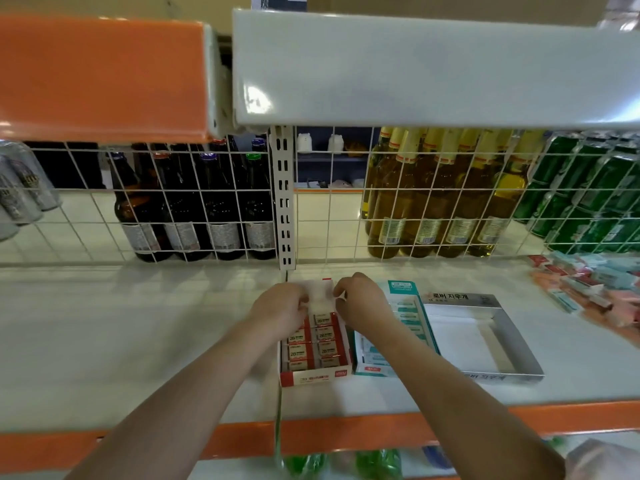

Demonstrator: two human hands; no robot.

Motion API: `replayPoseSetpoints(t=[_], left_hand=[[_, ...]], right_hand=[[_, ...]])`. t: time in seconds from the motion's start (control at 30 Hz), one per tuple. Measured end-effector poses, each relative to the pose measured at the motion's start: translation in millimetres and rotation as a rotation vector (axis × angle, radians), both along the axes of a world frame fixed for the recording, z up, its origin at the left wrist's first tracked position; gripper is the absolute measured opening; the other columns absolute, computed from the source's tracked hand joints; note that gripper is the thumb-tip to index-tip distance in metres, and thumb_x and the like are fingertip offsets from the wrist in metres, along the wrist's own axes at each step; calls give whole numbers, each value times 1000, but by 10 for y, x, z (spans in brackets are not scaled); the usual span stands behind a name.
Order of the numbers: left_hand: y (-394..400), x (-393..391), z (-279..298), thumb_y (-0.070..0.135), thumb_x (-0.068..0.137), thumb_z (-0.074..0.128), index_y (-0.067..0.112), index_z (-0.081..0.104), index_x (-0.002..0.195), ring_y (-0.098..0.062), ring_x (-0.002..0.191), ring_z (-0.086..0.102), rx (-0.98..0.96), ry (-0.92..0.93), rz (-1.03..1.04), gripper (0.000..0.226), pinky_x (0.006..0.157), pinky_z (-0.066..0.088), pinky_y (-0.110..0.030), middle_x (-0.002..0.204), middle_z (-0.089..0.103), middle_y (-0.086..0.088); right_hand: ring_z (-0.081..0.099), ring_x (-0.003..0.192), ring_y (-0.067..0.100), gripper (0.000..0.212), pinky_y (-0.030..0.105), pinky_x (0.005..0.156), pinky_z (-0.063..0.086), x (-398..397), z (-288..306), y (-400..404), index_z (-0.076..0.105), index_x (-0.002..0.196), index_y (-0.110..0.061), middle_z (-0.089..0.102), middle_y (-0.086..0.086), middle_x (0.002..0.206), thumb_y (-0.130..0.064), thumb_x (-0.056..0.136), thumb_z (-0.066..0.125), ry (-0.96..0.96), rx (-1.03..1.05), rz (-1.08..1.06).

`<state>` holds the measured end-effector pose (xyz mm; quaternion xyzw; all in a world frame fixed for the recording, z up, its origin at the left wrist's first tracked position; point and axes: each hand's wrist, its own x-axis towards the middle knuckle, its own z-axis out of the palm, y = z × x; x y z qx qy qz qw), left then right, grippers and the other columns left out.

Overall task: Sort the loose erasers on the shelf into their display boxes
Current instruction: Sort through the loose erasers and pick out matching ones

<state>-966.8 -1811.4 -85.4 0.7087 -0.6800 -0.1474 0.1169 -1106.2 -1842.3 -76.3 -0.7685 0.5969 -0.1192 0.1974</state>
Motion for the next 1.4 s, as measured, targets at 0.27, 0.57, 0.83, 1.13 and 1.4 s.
replayPoseSetpoints(t=[0.27, 0.57, 0.83, 1.13, 1.4], left_hand=[[24, -105, -113, 21, 93, 50, 15, 66, 103, -14, 91, 62, 163, -32, -110, 20, 80, 49, -25, 102, 66, 0], [11, -178, -142, 21, 93, 48, 14, 64, 99, -12, 85, 58, 126, -18, -84, 19, 70, 43, -23, 98, 65, 0], [-98, -590, 74, 24, 93, 49, 20, 60, 117, -14, 110, 55, -95, 71, 14, 27, 89, 42, -27, 122, 60, 2], [-280, -1570, 184, 19, 93, 51, 18, 60, 119, -15, 105, 56, -99, 167, -71, 28, 88, 46, -27, 121, 60, -1], [-467, -2458, 135, 19, 92, 53, 18, 62, 115, -11, 94, 55, -102, 159, -197, 25, 83, 47, -26, 112, 60, 1]], right_hand=[[53, 105, 20, 26, 22, 79, 38, -256, -5, -24, 60, 116, -17, 51, 4, 121, -14, 92, 49, -48, -12, -30], [54, 106, 19, 27, 27, 84, 47, -537, -5, 3, 60, 114, -18, 54, 3, 122, -12, 92, 47, -88, 2, -79], [56, 96, 17, 23, 25, 77, 46, -1165, 107, -42, 60, 113, -14, 59, 5, 115, -15, 92, 50, -67, -5, -143], [57, 99, 23, 24, 25, 74, 43, -2172, 98, -101, 64, 108, -13, 62, 8, 112, -10, 88, 50, -24, -27, -273], [54, 111, 23, 30, 28, 86, 45, -3141, -38, -256, 61, 113, -14, 57, 7, 123, -8, 89, 45, 6, -2, -331]])
